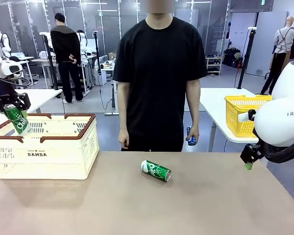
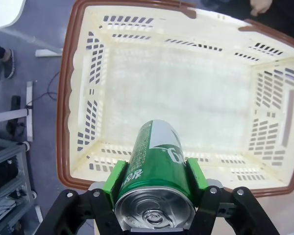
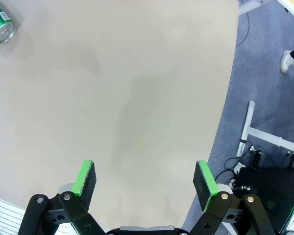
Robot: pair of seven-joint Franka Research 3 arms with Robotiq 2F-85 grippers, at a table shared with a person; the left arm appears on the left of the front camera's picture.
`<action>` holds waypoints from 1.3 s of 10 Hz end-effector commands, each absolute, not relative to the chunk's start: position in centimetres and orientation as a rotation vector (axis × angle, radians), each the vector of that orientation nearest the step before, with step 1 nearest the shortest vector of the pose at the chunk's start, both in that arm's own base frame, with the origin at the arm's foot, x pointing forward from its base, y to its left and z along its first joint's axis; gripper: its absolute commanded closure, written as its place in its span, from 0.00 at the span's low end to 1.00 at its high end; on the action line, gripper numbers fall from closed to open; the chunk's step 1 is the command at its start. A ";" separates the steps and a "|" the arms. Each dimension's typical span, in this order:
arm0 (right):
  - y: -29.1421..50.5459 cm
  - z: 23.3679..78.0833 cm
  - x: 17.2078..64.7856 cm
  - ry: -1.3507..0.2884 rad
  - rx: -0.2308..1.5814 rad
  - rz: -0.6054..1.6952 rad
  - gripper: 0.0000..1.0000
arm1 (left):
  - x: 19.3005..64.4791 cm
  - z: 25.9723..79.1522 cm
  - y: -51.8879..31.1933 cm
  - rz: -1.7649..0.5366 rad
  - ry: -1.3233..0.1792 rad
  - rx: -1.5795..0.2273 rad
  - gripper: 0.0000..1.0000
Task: Place the drinks into the Shopping basket.
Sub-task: Pick up one drink and place it into the Shopping basket.
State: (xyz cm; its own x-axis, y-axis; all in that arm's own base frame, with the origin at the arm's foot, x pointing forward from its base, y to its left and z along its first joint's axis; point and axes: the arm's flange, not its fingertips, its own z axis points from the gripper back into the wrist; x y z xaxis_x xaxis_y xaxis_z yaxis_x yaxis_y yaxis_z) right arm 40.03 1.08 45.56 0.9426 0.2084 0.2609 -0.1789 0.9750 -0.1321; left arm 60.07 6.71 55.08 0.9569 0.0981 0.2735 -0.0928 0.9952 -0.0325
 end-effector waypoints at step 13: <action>0.9 45.7 40.1 -0.274 -0.110 0.210 0.00 | 66.8 46.8 6.1 -0.056 -0.120 -0.006 0.40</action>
State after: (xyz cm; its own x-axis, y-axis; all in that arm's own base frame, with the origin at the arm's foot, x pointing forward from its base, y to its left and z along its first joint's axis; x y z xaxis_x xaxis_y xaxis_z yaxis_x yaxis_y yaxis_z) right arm 40.03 1.08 45.58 0.9425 0.2084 0.2612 -0.1789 0.9749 -0.1321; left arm 66.25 5.77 46.47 0.9906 -0.0347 0.1321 0.0345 0.9994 0.0039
